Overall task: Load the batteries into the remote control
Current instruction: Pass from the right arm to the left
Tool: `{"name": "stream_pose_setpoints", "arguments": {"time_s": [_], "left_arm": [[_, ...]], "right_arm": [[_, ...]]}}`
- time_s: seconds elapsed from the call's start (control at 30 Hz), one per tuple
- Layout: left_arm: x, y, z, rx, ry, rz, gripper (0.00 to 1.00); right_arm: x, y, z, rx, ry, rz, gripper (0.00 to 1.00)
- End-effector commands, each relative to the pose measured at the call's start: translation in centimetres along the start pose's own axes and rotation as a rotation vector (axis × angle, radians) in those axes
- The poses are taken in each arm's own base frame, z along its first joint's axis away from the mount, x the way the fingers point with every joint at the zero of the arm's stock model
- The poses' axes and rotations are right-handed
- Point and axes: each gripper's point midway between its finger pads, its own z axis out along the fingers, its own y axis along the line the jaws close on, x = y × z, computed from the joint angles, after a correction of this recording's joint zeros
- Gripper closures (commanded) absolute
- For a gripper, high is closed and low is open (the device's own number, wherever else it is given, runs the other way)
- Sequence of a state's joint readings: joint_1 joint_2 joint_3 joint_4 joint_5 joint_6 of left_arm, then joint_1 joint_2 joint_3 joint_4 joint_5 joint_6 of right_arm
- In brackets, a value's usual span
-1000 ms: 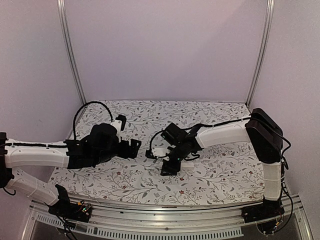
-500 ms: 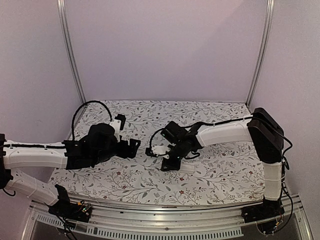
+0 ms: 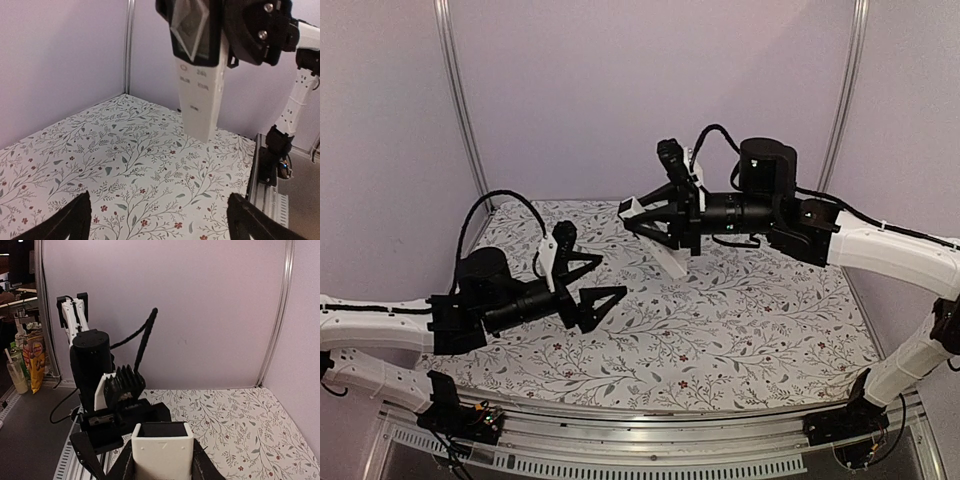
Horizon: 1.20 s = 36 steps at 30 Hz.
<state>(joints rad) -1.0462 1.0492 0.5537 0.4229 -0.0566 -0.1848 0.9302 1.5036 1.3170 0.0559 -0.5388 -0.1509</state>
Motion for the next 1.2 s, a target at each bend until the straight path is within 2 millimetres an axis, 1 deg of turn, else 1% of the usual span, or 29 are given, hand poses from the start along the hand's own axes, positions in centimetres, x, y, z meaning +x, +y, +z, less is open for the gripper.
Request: {"name": "stream_pose_setpoints", "arguments": {"time_s": [0.0,0.1,0.17,0.23,0.3,0.33,0.4,0.53,0.57,0.63,0.7,0.73,0.77,0.8,0.83,0.87,0.9,0.97,1.0,1.07,1.1,1.13,1.17], "left_arm": [[-4.5,-5.9,0.7,0.252,-0.136,0.121,0.02],[-6.6,-7.5,0.9,0.331,-0.216,0.116,0.0],[-7.8,-8.0,1.1,0.353,-0.257,0.113,0.0],[-8.7,-7.7,2.0,0.323,-0.27,0.097,0.01],[-9.0,-7.2,3.2,0.287,-0.256,0.081,0.05],[-9.0,-7.1,3.7,0.278,-0.247,0.071,0.09],[-8.9,-7.3,4.3,0.285,-0.237,0.06,0.21],[-9.1,-7.9,4.4,0.322,-0.248,0.038,0.46],[-9.1,-7.9,4.4,0.322,-0.249,0.032,0.53],[-9.4,-7.7,4.5,0.312,-0.253,0.019,0.72],[-9.5,-7.5,4.6,0.3,-0.249,0.008,0.87],[-9.4,-7.4,4.6,0.293,-0.243,-0.001,0.94],[-9.4,-7.1,4.7,0.278,-0.237,-0.013,0.98],[-9.1,-6.6,4.9,0.252,-0.22,-0.026,1.0],[-8.7,-6.1,5.2,0.219,-0.194,-0.043,1.0],[-8.2,-5.2,5.5,0.17,-0.162,-0.06,1.0],[-7.4,-4.3,5.8,0.128,-0.116,-0.078,1.0],[-5.6,-1.2,6.4,-0.022,-0.015,-0.124,1.0],[-4.0,0.4,6.6,-0.098,0.058,-0.15,1.0],[-0.5,3.9,6.4,-0.233,0.22,-0.185,1.0],[1.8,5.4,6.0,-0.296,0.32,-0.19,1.0],[3.9,6.8,5.4,-0.353,0.406,-0.189,1.0],[5.7,7.9,4.7,-0.401,0.482,-0.189,1.0]], "right_arm": [[-5.0,3.0,-1.3,-0.173,-0.227,0.048,0.93],[-6.5,3.7,-1.9,-0.214,-0.296,0.056,0.95],[-6.9,4.0,-2.1,-0.233,-0.317,0.065,0.96],[-7.1,4.4,-2.2,-0.248,-0.327,0.071,0.96],[-7.2,4.6,-2.2,-0.258,-0.331,0.077,0.97],[-7.1,4.7,-2.2,-0.261,-0.331,0.079,0.97],[-7.0,4.7,-2.1,-0.262,-0.33,0.084,0.97],[-6.8,4.8,-2.3,-0.257,-0.331,0.086,0.98],[-6.7,4.8,-2.3,-0.256,-0.331,0.087,0.98],[-6.6,4.8,-2.4,-0.255,-0.331,0.087,0.98],[-6.4,4.7,-2.4,-0.247,-0.328,0.089,0.97],[-6.4,4.7,-2.4,-0.242,-0.326,0.09,0.92],[-6.3,4.5,-2.4,-0.228,-0.324,0.093,0.78],[-6.1,4.0,-2.4,-0.198,-0.317,0.1,0.53],[-5.9,3.4,-2.5,-0.156,-0.313,0.107,0.27],[-5.6,2.5,-2.5,-0.097,-0.307,0.115,0.05],[-5.7,1.1,-3.1,-0.008,-0.311,0.125,0.02],[-5.2,-1.6,-4.4,0.158,-0.3,0.149,0.01],[-5.1,-3.0,-5.4,0.253,-0.295,0.162,0.01],[-3.6,-6.3,-7.1,0.468,-0.236,0.201,0.01],[-2.7,-7.9,-8.2,0.583,-0.198,0.217,0.01],[-1.3,-9.7,-9.4,0.707,-0.143,0.23,0.01],[0.1,-11.0,-10.5,0.795,-0.086,0.243,0.01]]}}
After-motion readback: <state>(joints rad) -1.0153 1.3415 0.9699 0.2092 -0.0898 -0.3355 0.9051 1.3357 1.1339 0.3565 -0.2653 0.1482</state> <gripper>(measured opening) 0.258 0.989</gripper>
